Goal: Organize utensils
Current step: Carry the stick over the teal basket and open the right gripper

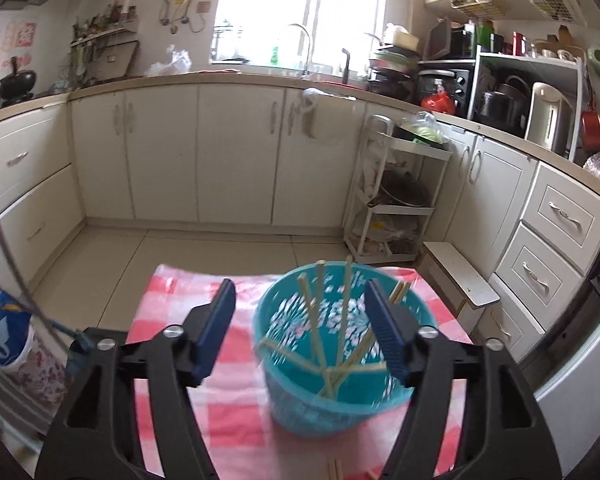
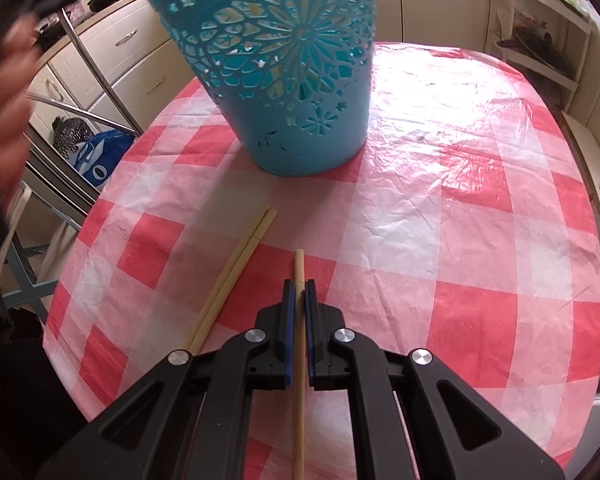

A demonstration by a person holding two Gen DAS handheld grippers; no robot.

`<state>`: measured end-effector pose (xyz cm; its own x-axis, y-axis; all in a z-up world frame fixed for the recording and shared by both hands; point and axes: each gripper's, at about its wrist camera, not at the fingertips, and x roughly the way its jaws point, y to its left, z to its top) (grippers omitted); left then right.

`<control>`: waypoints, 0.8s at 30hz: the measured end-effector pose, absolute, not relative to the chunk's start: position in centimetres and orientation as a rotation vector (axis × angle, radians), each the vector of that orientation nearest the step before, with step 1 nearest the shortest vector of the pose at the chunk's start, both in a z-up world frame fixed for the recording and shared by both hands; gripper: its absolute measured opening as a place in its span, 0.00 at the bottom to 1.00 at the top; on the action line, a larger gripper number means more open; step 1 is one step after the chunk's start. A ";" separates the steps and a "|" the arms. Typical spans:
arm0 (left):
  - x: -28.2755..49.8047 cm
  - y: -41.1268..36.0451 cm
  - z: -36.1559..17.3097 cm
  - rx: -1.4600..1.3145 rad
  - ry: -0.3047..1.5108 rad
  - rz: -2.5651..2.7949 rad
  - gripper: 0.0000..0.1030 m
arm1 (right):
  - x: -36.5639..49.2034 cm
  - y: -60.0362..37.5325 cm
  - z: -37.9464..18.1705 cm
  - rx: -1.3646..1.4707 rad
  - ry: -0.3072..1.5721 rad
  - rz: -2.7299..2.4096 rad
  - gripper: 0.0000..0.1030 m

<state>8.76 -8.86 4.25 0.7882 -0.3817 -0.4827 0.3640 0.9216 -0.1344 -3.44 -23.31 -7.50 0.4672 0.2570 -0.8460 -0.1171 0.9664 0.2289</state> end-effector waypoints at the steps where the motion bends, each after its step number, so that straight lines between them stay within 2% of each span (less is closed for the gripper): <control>1: 7.7 -7.7 4.1 -0.048 0.530 -0.374 0.72 | -3.5 -23.5 -7.5 0.157 1.062 0.234 0.05; 3: 6.1 -5.7 3.8 -0.082 0.533 -0.322 0.79 | -3.7 -24.1 -7.4 0.192 1.061 0.242 0.05; 6: 5.2 -3.1 2.8 -0.161 0.580 -0.263 0.82 | -4.0 -25.0 -7.3 0.256 1.055 0.263 0.05; 10: 6.1 -1.0 1.5 -0.211 0.645 -0.218 0.82 | -4.6 -25.8 -6.9 0.344 1.038 0.307 0.05; 14: 6.0 -0.2 1.4 -0.209 0.636 -0.203 0.83 | -5.4 -26.1 -5.9 0.417 0.999 0.380 0.06; 24: 6.8 0.0 2.2 -0.240 0.639 -0.199 0.84 | -7.0 -27.8 1.0 0.626 0.748 0.632 0.06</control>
